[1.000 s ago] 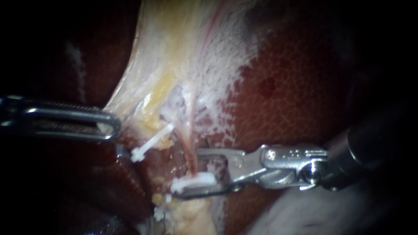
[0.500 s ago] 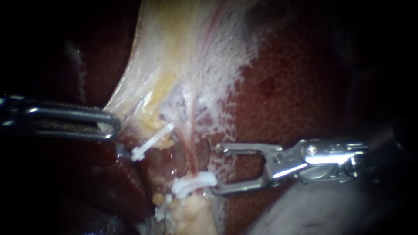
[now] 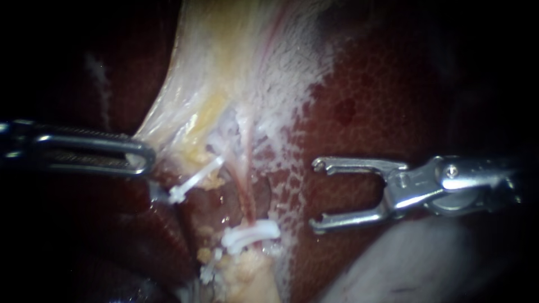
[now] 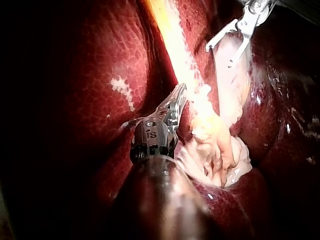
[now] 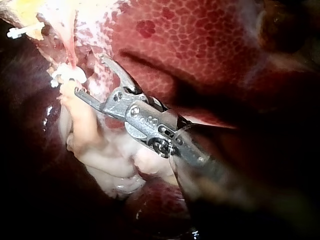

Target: Going back second clip right tube

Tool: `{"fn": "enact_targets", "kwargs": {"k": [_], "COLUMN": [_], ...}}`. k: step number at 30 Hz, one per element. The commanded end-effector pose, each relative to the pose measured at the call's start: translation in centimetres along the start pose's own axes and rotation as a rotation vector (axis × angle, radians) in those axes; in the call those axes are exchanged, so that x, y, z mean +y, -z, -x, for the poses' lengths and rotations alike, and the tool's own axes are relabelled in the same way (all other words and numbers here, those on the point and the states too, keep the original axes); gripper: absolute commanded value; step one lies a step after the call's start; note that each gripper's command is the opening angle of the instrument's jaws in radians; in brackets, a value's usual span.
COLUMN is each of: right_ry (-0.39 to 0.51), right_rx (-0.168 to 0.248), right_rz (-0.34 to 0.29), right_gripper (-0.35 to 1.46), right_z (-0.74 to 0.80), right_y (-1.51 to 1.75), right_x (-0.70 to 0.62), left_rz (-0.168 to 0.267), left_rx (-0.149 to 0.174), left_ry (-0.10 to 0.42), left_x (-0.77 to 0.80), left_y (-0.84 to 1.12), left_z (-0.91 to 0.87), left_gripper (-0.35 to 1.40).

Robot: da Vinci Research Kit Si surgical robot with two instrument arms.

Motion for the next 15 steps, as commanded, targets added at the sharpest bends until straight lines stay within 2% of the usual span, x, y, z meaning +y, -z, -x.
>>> {"fn": "enact_targets", "kwargs": {"k": [1,8,15], "right_ry": [0.0,0.007,0.007], "right_rx": [0.0,0.001,0.001], "right_rz": [-0.001,-0.004,-0.006], "right_gripper": [0.6,0.6,0.6], "right_z": [0.0,0.01,0.02], "right_y": [0.0,0.07,0.1], "right_x": [-0.01,-0.03,-0.04], "left_rz": [0.0,0.001,0.0], "left_rx": [0.0,-0.001,-0.002], "left_ry": [0.0,-0.002,-0.012], "left_x": [0.01,0.19,0.31], "left_y": [-0.01,-0.13,-0.39], "left_z": [0.0,-0.03,-0.1], "left_gripper": [-0.35,-0.35,-0.35]}}
